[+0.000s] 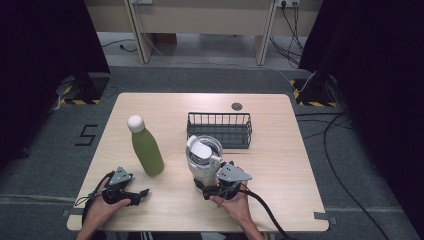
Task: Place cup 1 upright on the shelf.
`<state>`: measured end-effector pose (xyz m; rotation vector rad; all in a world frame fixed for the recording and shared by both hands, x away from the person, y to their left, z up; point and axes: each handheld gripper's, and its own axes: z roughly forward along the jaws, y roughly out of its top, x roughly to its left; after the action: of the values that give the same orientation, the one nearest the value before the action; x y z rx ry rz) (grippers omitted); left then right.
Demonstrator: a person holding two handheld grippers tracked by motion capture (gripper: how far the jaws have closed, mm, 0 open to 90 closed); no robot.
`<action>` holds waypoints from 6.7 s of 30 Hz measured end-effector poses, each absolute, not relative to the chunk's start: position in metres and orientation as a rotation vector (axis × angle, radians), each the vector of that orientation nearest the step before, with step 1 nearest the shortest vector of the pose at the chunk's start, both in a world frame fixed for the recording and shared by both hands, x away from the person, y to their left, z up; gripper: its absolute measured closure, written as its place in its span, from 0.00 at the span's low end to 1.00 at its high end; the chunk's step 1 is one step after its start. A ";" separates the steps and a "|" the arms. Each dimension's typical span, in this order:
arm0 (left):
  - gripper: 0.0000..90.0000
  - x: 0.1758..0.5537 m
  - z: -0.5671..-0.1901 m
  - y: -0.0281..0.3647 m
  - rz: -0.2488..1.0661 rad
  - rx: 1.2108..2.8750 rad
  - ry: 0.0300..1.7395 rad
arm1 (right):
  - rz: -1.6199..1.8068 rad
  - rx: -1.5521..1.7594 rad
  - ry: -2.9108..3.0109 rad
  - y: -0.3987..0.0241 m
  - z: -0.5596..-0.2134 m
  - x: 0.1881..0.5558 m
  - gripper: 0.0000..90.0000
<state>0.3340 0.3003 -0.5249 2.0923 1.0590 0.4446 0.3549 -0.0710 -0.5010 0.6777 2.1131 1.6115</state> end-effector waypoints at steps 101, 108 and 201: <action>0.11 0.334 -0.525 0.300 0.442 2.093 1.053 | 1.565 0.730 1.906 -0.109 -0.423 0.397 0.12; 0.11 0.334 -0.525 0.300 0.441 2.092 1.053 | 1.562 0.747 1.868 -0.116 -0.411 0.404 0.12; 0.11 0.334 -0.525 0.300 0.438 2.092 1.054 | 1.380 0.963 1.775 -0.132 -0.410 0.510 0.12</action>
<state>0.3338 0.3001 -0.5248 2.0923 1.0537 0.4384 0.5104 -0.1323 -0.4096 0.9631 1.7749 1.3796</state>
